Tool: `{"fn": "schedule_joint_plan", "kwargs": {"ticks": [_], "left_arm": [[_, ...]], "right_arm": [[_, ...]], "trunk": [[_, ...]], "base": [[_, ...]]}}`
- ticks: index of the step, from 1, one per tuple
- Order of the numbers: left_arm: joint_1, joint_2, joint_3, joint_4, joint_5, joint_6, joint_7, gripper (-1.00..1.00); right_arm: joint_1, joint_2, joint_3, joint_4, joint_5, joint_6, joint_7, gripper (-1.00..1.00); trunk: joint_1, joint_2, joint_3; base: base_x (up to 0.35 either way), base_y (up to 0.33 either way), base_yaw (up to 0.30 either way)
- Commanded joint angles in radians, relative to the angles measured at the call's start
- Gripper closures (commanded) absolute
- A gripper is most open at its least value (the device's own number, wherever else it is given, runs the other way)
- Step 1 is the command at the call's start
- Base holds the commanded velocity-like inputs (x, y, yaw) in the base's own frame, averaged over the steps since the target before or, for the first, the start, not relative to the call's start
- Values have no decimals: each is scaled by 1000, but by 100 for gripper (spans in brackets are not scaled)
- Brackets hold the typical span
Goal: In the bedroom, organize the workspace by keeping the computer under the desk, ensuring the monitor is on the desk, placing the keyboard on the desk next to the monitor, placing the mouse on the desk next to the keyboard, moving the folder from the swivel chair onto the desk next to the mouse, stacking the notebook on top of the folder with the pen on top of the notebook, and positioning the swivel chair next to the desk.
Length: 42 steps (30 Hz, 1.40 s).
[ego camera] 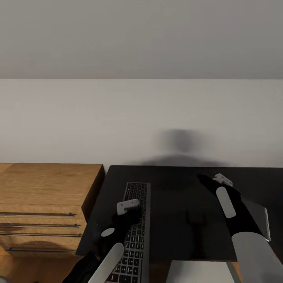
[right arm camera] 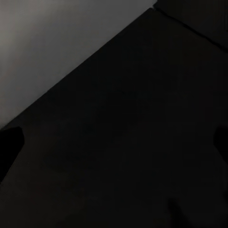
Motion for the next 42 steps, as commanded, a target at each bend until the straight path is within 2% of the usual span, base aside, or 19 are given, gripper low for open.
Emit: {"fn": "schedule_joint_plan", "kwargs": {"ticks": [1, 7, 16, 20, 21, 22, 24, 25, 26, 27, 28, 31, 32, 34, 35, 38, 42], "left_arm": [[-1, 0, -1, -1, 6, 3, 7, -100], [-1, 0, -1, -1, 6, 3, 7, -100], [-1, 0, 0, -1, 6, 3, 7, -100], [-1, 0, 0, -1, 6, 2, 7, -100], [-1, 0, 0, -1, 6, 2, 7, -100], [-1, 1, 0, -2, 6, 2, 7, -100], [-1, 1, 0, -2, 6, 2, 7, -100], [-1, 1, 0, -2, 6, 2, 7, -100], [-1, 0, 0, -2, 6, 2, 7, -100], [-1, 0, 0, -2, 6, 2, 7, -100], [-1, 1, 0, -3, 6, 2, 7, -100], [-1, 1, 0, -3, 6, 2, 7, -100], [-1, 1, 0, -4, 6, 2, 7, -100], [-1, 1, 0, -4, 6, 2, 6, -100], [-1, 1, -1, -4, 6, 2, 6, -100], [-1, 1, -2, -5, 7, 3, 6, -100], [-1, 2, -2, -7, 7, 2, 5, -100]], "right_arm": [[0, 0, 0, -2, -10, 3, -8, -100], [0, 0, 0, -2, -10, 3, -9, -100], [0, -2, -1, -2, -11, 2, -11, -100], [0, -17, 0, -3, -2, -12, -11, -100], [0, -20, 0, -3, 3, -18, -11, -100], [-1, -27, 5, 11, 65, -85, -15, -100], [-1, -27, 5, 18, 81, -99, -15, -100], [-4, -29, 5, 45, 124, -129, -19, -100], [-10, -31, 5, 95, 192, -167, -31, -100], [-85, -54, 4, 213, 313, -233, -70, -100], [-123, -70, 4, 269, 342, -262, -81, -100], [-181, -99, 3, 378, 369, -307, -90, -100], [-222, -120, 3, 460, 379, -338, -93, -100], [-264, -142, 3, 545, 386, -367, -96, -100], [-334, -179, 2, 692, 391, -426, -98, -100], [-367, -204, 1, 774, 392, -483, -99, -100], [-382, -220, -3, 816, 388, -532, -101, -100]], "trunk": [[0, -1, -1], [0, -1, 1], [0, -1, 1], [0, -1, 1], [0, -1, 1], [0, -1, 1], [0, -1, 1], [0, -1, 1], [0, -1, 1], [0, -1, 1], [0, -1, 1], [0, -1, 1], [0, -1, 1], [0, -1, 1], [0, -1, 1], [0, -1, 1], [0, -1, 1]], "base": [[83, -3, -188], [40, -1, -182], [5, 0, -31], [0, 0, -1], [0, 0, 0], [0, 0, 0], [0, 0, 0], [0, 0, 0], [0, 0, 0], [0, 0, 0], [0, 0, 0], [0, 0, 0], [0, 0, 0], [0, 0, 0], [0, 0, 0], [0, 0, 0], [0, 0, 0]]}}
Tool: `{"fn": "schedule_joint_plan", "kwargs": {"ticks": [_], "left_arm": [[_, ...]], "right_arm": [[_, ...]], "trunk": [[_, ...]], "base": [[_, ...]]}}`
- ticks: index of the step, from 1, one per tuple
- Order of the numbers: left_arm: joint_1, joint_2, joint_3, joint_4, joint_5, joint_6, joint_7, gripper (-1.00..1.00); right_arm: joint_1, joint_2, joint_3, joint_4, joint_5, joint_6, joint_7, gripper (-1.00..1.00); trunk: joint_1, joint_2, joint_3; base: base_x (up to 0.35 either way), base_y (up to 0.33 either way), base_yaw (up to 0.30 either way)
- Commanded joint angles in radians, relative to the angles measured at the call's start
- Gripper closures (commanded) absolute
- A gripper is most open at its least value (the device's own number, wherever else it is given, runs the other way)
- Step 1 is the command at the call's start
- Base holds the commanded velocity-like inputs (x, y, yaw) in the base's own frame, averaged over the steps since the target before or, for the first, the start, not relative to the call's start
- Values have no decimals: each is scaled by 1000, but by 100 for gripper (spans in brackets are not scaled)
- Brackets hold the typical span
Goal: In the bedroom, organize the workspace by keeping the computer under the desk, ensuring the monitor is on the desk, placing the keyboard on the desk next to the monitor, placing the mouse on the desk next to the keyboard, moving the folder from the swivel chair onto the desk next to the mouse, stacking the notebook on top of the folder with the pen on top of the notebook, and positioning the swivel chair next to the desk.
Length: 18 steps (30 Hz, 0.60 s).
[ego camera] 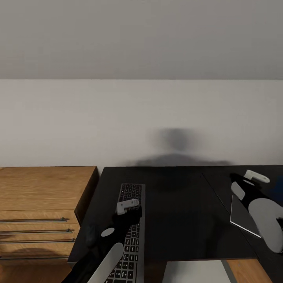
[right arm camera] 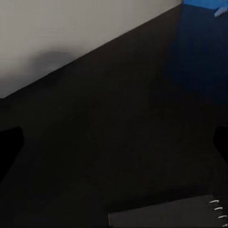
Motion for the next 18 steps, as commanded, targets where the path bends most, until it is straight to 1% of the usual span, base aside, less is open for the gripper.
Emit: {"fn": "schedule_joint_plan", "kwargs": {"ticks": [1, 2, 5, 6, 7, 9, 11, 15, 18], "left_arm": [[-1, 0, -1, -2, 6, 3, 7, -100], [-1, 0, -1, -2, 6, 3, 7, -100], [-1, 0, -2, -3, 6, 3, 7, -100], [-1, 0, -2, -4, 6, 3, 7, -100], [-1, 0, -2, -4, 6, 3, 7, -100], [-1, 0, -3, -4, 6, 4, 7, -100], [-1, 0, -4, -4, 6, 4, 7, -100], [-1, -1, -6, -5, 6, 3, 15, -100], [-1, -1, -10, -8, 6, 2, 35, -100]], "right_arm": [[-2, -3, 1, 6, -11, -11, -2, -100], [-5, -15, -23, 25, -20, -19, -2, -100], [-6, -32, -71, 60, -43, -27, -2, -100], [-7, -43, -98, 78, -62, -30, -2, -100], [-7, -48, -109, 85, -71, -31, -2, -100], [-7, -66, -136, 104, -103, -33, -2, -100], [-6, -74, -147, 113, -117, -33, -1, -100], [-5, -78, -152, 133, -124, -34, -2, -100], [-5, -79, -154, 156, -127, -34, -2, -100]], "trunk": [[0, -1, -1], [0, -1, -1], [0, -1, -1], [0, -1, -1], [0, -1, -1], [0, -1, -1], [0, -1, -1], [0, -1, -1], [0, -1, -1]], "base": [[0, 0, 0], [0, 0, 0], [0, 0, 0], [0, 0, 0], [0, 0, 0], [0, 0, 0], [0, 0, 0], [0, 0, 0], [0, 0, 0]]}}
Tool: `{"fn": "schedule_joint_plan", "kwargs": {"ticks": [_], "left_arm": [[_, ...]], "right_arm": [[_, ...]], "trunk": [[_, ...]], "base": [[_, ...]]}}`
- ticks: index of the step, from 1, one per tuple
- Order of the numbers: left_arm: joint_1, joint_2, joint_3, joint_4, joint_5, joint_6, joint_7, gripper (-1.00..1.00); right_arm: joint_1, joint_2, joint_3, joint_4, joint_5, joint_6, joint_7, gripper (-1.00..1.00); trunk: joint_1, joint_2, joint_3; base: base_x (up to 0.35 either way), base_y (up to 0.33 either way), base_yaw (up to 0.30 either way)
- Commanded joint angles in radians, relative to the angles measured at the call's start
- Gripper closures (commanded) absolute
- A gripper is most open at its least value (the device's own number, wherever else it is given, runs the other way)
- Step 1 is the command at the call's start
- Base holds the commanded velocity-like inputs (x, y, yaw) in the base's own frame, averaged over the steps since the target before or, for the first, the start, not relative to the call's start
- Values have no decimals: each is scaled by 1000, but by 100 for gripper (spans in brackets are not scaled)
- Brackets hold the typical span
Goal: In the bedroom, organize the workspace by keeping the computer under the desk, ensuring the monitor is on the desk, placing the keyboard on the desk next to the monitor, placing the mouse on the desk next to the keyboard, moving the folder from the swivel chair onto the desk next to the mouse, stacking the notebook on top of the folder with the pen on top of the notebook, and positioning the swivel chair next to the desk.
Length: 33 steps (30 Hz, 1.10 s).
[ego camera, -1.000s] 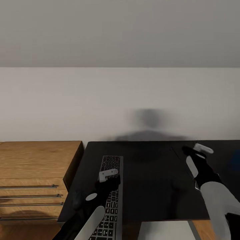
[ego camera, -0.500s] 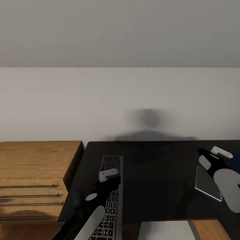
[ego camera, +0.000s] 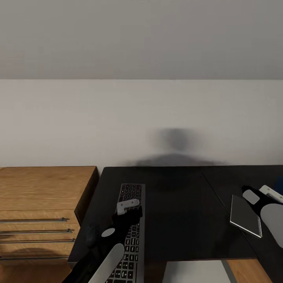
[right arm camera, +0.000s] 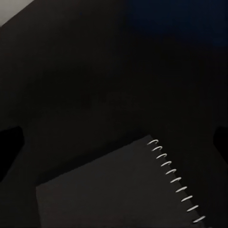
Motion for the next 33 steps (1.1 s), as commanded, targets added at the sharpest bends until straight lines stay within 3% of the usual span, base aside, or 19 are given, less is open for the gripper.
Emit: {"fn": "schedule_joint_plan", "kwargs": {"ticks": [1, 8, 15, 19, 21, 33], "left_arm": [[-1, 0, -3, -2, 5, 3, 13, -100], [-1, 1, -10, -34, 5, 3, 58, -100], [-1, -1, -11, -43, 5, 3, 65, -100], [-1, -3, -11, -49, 5, 3, 67, -100], [-1, -3, -11, -52, 6, 3, 68, -100], [-1, -3, -9, -56, 6, 2, 69, -100]], "right_arm": [[-1, 0, 1, 5, -10, -6, 0, -100], [-1, 4, -1, 22, -14, -2, 3, -100], [0, 2, -1, 24, -59, -1, 0, -100], [0, 2, -2, 25, -63, 0, -2, -100], [-1, 1, -2, 25, -68, 4, -3, -100], [0, -18, -4, 39, -185, 13, -2, -100]], "trunk": [[0, -1, -1], [0, -1, -1], [0, -1, -1], [0, -1, -1], [8, -15, -7], [54, -99, -45]], "base": [[0, 0, 0], [0, 0, 0], [0, 0, 0], [0, 0, 0], [0, 0, 0], [0, 0, 0]]}}
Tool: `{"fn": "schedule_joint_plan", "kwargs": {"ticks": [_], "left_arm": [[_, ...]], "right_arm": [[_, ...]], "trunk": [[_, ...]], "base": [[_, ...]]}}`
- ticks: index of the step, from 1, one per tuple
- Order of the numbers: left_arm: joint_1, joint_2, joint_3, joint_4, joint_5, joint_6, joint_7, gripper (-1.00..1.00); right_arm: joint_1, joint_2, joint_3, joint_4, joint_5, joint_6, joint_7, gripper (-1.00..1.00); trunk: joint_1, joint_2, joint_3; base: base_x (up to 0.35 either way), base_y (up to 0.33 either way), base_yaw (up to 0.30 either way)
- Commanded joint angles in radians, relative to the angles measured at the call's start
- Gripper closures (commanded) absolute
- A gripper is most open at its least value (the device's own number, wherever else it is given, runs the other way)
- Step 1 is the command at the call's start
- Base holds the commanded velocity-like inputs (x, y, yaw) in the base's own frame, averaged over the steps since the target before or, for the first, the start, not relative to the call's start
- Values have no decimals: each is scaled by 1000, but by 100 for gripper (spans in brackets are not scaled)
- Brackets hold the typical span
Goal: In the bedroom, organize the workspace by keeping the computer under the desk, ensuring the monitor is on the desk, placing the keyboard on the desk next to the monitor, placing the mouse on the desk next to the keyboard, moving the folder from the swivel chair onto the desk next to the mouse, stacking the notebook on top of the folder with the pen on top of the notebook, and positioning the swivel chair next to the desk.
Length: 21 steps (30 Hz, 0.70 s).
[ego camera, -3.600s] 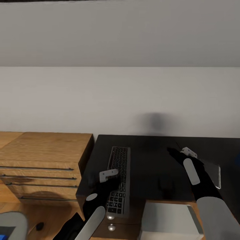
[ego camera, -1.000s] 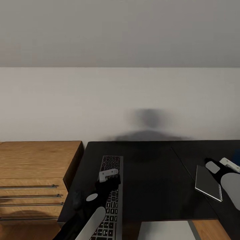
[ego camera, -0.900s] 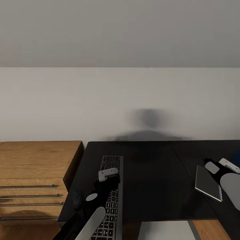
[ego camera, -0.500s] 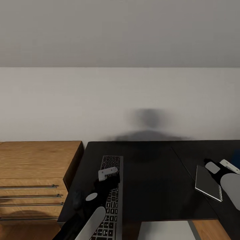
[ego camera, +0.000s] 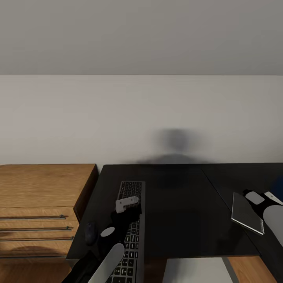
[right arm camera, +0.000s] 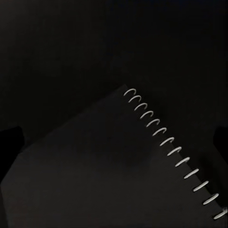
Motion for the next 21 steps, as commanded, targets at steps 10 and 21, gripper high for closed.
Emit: {"fn": "schedule_joint_plan", "kwargs": {"ticks": [10, 21], "left_arm": [[-1, 0, -2, -1, 5, 4, 7, -100], [-1, 0, -2, -1, 5, 3, 7, -100]], "right_arm": [[4, -16, -6, 1, -72, 16, 6, -100], [5, -20, -7, 1, -83, 30, 9, -100]], "trunk": [[27, -50, -23], [54, -99, -45]], "base": [[0, 0, 0], [0, 0, 0]]}}
